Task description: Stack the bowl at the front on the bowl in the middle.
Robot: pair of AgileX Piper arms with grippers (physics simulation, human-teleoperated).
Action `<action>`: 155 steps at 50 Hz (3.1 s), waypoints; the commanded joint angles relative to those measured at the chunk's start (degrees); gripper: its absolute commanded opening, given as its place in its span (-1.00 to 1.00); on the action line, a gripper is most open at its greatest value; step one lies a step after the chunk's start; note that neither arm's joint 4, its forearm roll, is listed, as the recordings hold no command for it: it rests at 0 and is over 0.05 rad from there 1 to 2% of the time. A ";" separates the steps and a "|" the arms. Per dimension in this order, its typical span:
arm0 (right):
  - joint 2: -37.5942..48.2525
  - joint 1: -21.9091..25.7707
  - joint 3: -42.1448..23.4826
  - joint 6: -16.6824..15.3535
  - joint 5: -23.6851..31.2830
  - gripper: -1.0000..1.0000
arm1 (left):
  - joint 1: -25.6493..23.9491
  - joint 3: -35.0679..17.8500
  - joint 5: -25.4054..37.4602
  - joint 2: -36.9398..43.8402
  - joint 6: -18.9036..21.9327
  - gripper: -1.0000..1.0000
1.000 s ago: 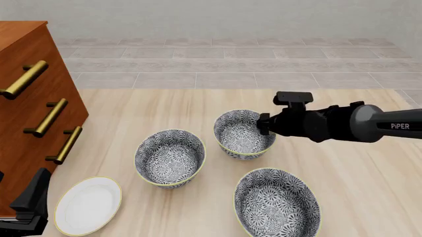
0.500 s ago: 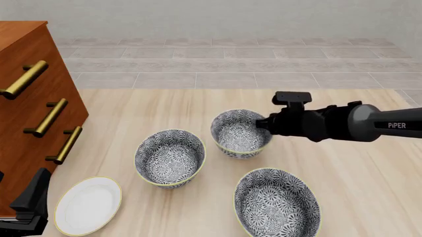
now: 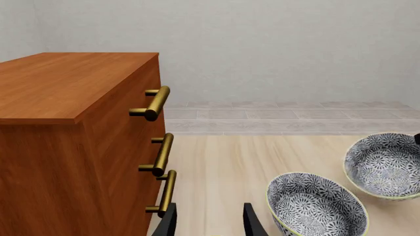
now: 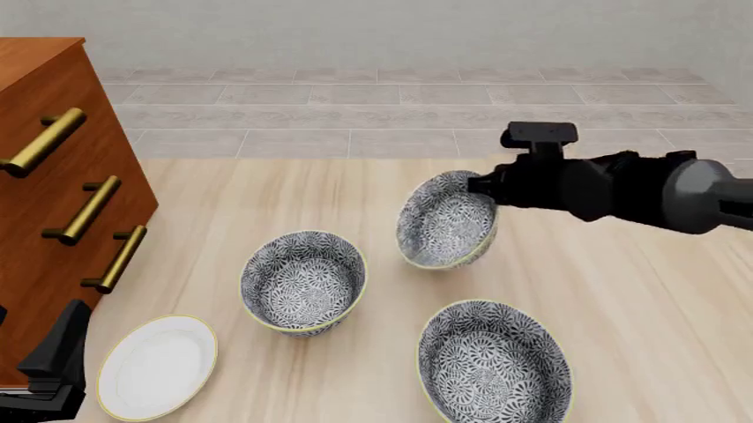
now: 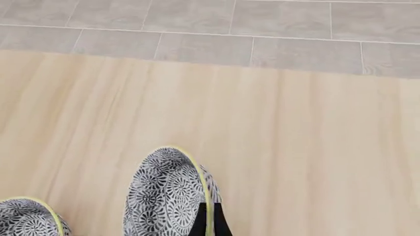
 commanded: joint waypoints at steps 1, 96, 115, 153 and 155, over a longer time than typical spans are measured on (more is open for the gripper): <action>-6.18 0.32 -3.67 -0.83 5.74 -1.00 | 0.00 0.00 0.00 0.00 0.00 1.00; -7.40 22.21 -8.61 19.18 -1.23 -1.00 | 0.00 0.00 0.00 0.00 0.00 1.00; -6.71 23.82 -4.50 23.85 -6.87 -1.00 | 0.00 0.00 0.00 0.00 0.00 1.00; -1.84 24.62 -0.74 22.97 -11.83 -1.00 | 0.00 0.00 0.00 0.00 0.00 1.00; -1.61 24.80 -0.48 23.24 -12.25 -1.00 | 0.00 0.00 0.00 0.00 0.00 1.00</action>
